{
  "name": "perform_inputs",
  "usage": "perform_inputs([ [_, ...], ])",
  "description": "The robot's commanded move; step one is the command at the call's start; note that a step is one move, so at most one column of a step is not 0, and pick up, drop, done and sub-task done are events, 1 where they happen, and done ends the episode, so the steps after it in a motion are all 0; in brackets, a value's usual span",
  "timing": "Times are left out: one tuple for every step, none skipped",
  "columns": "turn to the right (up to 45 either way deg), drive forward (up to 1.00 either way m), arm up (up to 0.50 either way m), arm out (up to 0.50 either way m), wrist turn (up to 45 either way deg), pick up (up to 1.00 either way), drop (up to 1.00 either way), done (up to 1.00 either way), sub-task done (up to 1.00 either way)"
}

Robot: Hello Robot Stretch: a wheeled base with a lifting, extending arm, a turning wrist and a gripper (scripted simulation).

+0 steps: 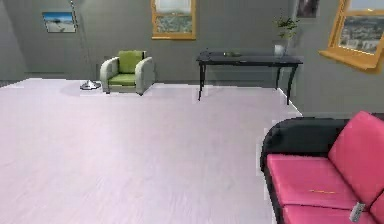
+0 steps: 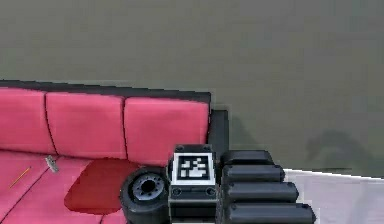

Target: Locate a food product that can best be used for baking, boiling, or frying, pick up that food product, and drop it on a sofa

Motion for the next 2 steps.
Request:
perform_inputs([
  [-45.0,0.0,0.0,0.0,0.0,0.0,0.0,0.0,0.0],
  [-36.0,0.0,0.0,0.0,0.0,0.0,0.0,0.0,0.0],
])
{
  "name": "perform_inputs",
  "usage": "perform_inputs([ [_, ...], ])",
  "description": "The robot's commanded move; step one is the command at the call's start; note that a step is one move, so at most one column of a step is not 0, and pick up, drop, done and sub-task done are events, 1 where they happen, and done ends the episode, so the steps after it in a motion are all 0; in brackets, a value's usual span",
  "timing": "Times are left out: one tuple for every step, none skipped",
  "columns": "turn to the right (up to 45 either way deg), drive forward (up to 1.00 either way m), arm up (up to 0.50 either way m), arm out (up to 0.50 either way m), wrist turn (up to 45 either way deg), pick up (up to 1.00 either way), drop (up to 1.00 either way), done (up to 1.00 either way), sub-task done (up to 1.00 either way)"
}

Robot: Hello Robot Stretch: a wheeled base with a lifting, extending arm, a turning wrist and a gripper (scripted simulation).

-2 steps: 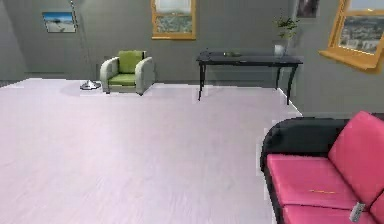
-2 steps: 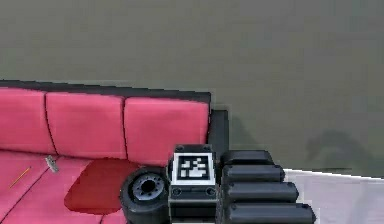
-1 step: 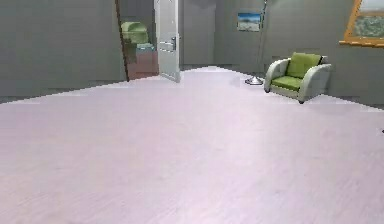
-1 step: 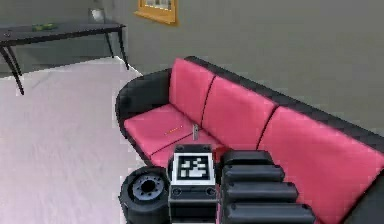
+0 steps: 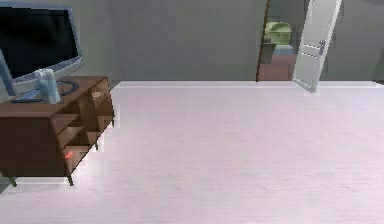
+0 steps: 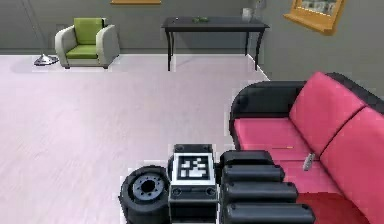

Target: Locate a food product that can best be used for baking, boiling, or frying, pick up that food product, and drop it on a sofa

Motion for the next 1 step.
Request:
perform_inputs([
  [0.0,0.1,0.0,0.0,0.0,0.0,0.0,0.0,0.0],
])
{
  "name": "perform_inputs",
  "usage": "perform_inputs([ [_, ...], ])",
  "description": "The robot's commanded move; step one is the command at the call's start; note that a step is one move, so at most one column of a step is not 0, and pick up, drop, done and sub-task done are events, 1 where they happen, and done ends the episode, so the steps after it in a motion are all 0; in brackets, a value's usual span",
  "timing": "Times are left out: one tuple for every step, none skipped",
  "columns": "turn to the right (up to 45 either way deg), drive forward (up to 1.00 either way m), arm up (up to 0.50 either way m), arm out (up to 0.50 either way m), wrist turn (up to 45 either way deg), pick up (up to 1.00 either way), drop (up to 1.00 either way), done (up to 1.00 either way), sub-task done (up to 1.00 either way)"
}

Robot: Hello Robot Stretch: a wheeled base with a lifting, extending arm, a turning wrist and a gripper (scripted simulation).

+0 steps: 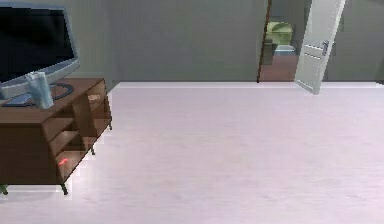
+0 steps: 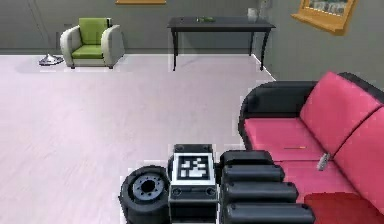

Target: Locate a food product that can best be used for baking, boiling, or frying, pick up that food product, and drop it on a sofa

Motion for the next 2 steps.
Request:
perform_inputs([
  [45.0,0.0,0.0,0.0,0.0,0.0,0.0,0.0,0.0],
  [42.0,0.0,0.0,0.0,0.0,0.0,0.0,0.0,0.0],
])
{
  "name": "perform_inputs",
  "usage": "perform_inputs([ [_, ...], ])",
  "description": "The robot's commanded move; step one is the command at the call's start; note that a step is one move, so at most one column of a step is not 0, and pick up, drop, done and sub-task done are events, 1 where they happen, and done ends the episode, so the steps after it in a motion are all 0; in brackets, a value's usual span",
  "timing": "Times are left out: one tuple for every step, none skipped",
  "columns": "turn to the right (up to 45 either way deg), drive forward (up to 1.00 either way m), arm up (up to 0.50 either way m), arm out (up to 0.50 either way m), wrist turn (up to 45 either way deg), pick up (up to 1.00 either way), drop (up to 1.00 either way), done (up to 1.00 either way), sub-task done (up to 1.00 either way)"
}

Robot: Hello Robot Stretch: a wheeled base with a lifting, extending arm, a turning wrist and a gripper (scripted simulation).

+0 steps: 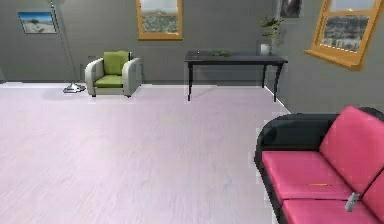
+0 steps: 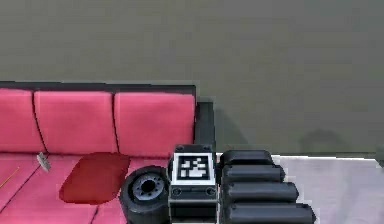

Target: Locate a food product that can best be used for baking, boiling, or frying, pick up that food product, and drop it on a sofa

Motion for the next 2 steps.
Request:
perform_inputs([
  [0.0,0.7,0.0,0.0,0.0,0.0,0.0,0.0,0.0],
  [-45.0,0.0,0.0,0.0,0.0,0.0,0.0,0.0,0.0],
])
